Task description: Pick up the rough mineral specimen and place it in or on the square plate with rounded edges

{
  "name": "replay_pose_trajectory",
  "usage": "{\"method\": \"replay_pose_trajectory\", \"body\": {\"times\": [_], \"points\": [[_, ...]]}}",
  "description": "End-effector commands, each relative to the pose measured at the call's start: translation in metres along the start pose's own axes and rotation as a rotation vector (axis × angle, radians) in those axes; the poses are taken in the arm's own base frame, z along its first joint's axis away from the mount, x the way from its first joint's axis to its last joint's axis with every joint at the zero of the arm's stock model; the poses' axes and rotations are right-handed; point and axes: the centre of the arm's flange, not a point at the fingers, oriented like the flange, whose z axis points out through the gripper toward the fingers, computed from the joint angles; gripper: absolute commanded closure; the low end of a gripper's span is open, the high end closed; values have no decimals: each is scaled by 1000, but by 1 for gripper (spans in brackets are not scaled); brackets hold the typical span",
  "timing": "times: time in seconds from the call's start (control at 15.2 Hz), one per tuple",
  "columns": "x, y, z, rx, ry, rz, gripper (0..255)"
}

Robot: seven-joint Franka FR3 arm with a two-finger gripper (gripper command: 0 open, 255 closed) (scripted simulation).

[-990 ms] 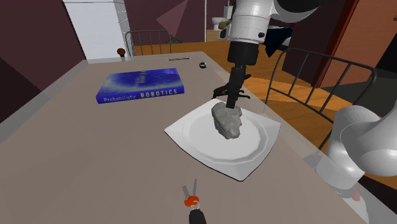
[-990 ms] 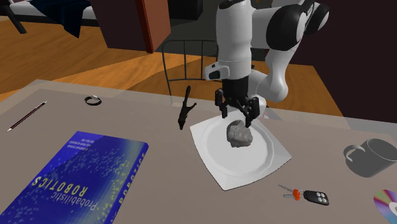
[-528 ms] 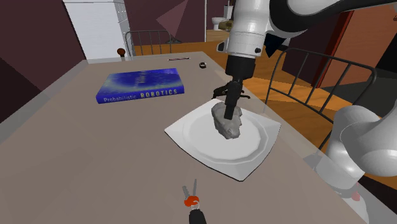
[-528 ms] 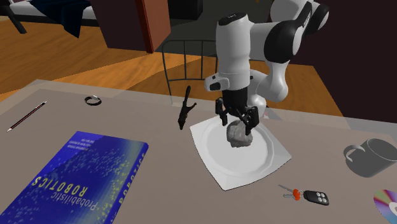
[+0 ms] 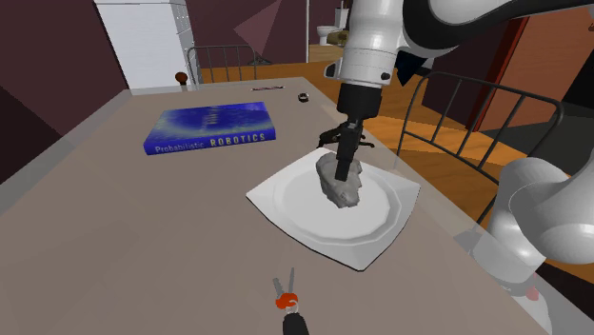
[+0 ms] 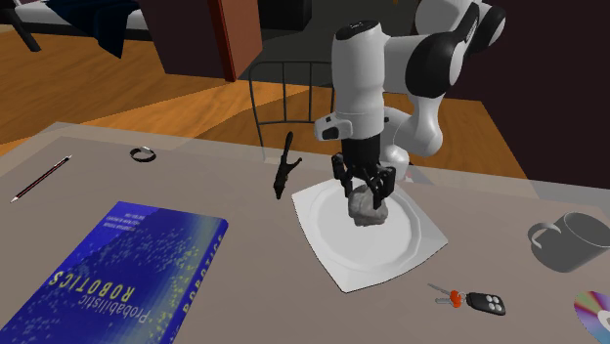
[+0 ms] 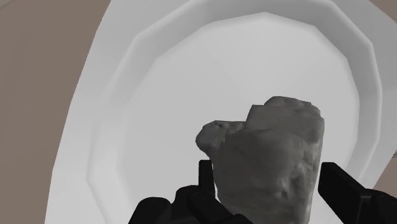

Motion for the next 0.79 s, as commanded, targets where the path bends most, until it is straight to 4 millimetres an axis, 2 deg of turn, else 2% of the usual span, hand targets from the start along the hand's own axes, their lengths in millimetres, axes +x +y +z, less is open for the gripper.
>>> {"method": "replay_pose_trajectory", "body": {"times": [0.0,0.46,0.73], "points": [[0,0,0,0,-1,0,255],[0,0,1,0,-1,0,255],[1,-6,-20,0,-1,0,255]]}}
